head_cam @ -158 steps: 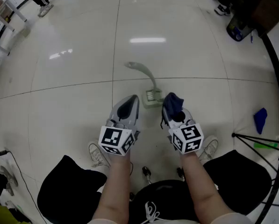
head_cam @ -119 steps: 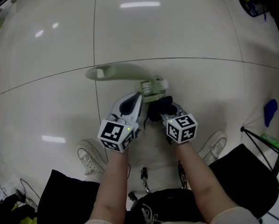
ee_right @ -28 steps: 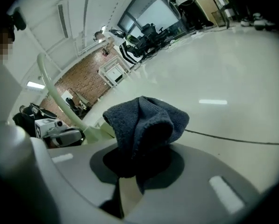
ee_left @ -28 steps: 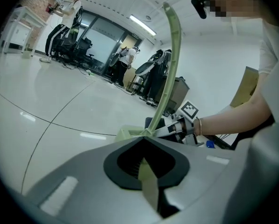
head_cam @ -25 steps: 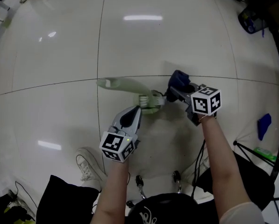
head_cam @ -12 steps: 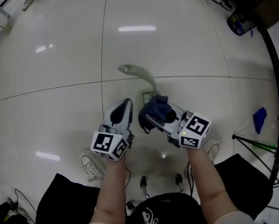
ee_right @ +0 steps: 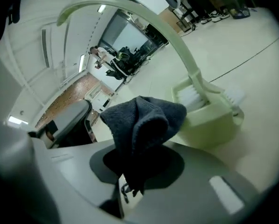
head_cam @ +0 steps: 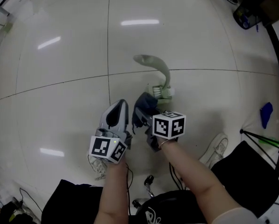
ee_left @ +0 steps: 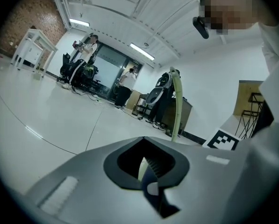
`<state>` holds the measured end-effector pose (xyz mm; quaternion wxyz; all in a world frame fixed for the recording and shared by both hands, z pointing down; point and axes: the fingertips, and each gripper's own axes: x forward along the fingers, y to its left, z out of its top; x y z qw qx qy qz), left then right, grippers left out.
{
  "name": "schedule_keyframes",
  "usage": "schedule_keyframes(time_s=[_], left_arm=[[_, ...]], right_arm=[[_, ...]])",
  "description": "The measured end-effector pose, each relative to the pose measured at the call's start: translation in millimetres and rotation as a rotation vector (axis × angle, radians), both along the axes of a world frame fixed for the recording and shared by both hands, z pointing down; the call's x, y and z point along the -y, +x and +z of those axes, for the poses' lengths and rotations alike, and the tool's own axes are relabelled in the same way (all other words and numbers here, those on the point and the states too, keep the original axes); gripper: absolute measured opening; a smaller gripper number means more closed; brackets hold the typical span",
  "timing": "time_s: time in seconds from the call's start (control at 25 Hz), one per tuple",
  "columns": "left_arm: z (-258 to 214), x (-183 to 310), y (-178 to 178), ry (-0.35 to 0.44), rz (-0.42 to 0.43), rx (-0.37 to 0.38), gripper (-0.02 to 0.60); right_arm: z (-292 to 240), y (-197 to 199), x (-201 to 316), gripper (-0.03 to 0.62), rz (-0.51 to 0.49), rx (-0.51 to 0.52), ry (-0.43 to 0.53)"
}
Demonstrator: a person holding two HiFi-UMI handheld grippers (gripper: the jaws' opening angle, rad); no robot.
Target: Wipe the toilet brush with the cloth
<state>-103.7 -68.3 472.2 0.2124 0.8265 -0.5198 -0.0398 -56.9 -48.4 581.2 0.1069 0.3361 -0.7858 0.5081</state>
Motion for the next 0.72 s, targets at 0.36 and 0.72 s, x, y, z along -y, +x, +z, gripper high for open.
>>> schedule_keyframes(time_s=[0.36,0.72], left_arm=[[16.4,-6.3,9.5,-0.033,0.046,0.008,0.006],[7.7,-3.4,-11.3,-0.014,0.007,-0.017,0.006]], right_arm=[[62.6,43.5,-10.5,0.074,0.241,0.001,-0.212],[36.0,21.0,-14.3,0.074,0.128,-0.101,-0.086]])
